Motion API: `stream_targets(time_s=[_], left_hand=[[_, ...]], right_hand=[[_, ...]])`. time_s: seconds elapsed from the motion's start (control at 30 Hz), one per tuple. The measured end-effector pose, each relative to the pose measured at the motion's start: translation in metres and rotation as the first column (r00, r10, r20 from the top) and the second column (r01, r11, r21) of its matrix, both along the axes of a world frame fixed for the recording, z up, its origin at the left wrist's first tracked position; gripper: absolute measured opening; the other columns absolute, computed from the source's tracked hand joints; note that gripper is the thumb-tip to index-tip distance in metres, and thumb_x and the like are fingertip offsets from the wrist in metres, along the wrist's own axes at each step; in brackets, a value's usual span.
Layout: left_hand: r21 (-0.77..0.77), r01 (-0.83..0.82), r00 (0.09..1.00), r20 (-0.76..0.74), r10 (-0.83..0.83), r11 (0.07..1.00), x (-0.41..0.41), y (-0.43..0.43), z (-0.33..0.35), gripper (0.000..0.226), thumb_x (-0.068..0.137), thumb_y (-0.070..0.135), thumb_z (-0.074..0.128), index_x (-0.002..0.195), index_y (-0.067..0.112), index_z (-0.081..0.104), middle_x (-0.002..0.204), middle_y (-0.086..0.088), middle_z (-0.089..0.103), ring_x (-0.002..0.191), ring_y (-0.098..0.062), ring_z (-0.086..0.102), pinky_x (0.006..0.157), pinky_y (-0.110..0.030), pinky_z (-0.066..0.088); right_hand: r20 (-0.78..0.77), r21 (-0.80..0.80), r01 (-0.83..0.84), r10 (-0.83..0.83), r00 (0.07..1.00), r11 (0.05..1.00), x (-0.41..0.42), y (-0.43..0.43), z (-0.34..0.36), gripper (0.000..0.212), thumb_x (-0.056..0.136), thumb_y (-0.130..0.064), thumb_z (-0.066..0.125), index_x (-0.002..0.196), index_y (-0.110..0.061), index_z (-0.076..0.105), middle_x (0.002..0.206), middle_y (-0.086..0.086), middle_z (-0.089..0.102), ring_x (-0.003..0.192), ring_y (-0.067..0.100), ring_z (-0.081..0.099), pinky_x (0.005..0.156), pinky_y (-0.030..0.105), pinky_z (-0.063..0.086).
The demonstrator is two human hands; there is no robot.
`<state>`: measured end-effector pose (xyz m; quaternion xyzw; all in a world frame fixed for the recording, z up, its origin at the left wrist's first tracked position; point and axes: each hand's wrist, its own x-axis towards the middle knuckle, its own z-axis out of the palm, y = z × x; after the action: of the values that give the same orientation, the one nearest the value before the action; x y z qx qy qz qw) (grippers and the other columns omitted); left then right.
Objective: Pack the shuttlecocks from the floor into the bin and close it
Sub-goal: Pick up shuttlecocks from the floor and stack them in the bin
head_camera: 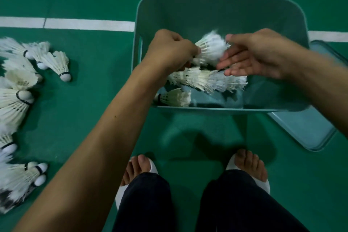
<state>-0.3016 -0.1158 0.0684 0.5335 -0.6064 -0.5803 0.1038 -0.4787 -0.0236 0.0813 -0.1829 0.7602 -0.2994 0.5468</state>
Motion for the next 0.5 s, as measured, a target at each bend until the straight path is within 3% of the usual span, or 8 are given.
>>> stream_targets(time_s=[0.1,0.23,0.3,0.37,0.4,0.5], left_hand=[[0.187,0.036,0.998,-0.052,-0.027,0.982,0.001,0.009,-0.001,0.024,0.086,0.010,0.078,0.105,-0.002,0.070,0.098,-0.014,0.074,0.076,-0.022,0.071,0.070,-0.030,0.063],[0.211,0.088,0.995,-0.061,-0.077,0.974,0.010,0.012,-0.007,0.019,0.080,0.005,0.082,0.094,0.008,0.068,0.094,-0.010,0.078,0.078,-0.019,0.074,0.065,-0.024,0.058],[0.175,0.171,0.985,-0.045,-0.166,0.970,0.014,0.012,-0.008,0.021,0.079,0.001,0.082,0.093,0.008,0.068,0.086,-0.008,0.075,0.072,-0.014,0.073,0.066,-0.023,0.059],[0.130,0.260,0.965,-0.007,-0.262,0.957,0.013,0.014,-0.008,0.020,0.080,0.000,0.082,0.093,0.007,0.069,0.083,-0.008,0.073,0.065,-0.010,0.070,0.063,-0.021,0.058],[0.118,0.285,0.958,0.010,-0.288,0.951,0.012,0.015,-0.009,0.019,0.080,0.001,0.082,0.094,0.007,0.069,0.084,-0.009,0.073,0.064,-0.011,0.069,0.063,-0.022,0.058],[0.117,0.335,0.939,0.045,-0.342,0.935,0.008,0.016,-0.015,0.017,0.082,0.005,0.082,0.093,0.009,0.069,0.085,-0.010,0.075,0.064,-0.013,0.068,0.066,-0.028,0.054]], right_hand=[[-0.006,-0.051,0.079,-0.079,0.997,0.996,0.006,0.011,-0.003,0.050,0.095,-0.045,0.066,0.101,0.004,0.072,0.091,0.018,0.079,0.067,0.024,0.075,0.058,0.026,0.060],[0.061,0.025,0.078,-0.080,0.995,0.997,0.007,0.020,0.003,0.058,0.093,-0.058,0.060,0.102,-0.002,0.070,0.092,0.014,0.080,0.068,0.020,0.073,0.056,0.024,0.056],[-0.170,-0.014,0.027,-0.029,0.985,1.000,0.008,0.025,0.003,0.065,0.092,-0.068,0.052,0.091,-0.007,0.075,0.085,0.009,0.080,0.070,0.021,0.072,0.061,0.028,0.055],[-0.451,-0.120,-0.076,0.014,0.892,0.990,0.012,0.028,0.003,0.064,0.086,-0.072,0.058,0.080,-0.011,0.078,0.078,0.001,0.079,0.067,0.013,0.069,0.063,0.030,0.051],[-0.476,-0.145,-0.129,0.046,0.878,0.981,0.015,0.027,0.005,0.059,0.084,-0.069,0.064,0.079,-0.012,0.078,0.074,-0.001,0.077,0.063,0.011,0.065,0.061,0.029,0.049],[-0.327,-0.050,-0.256,0.226,0.918,0.965,0.016,0.018,0.009,0.034,0.085,-0.038,0.080,0.075,-0.007,0.072,0.058,0.000,0.064,0.049,0.013,0.047,0.048,0.027,0.036]])
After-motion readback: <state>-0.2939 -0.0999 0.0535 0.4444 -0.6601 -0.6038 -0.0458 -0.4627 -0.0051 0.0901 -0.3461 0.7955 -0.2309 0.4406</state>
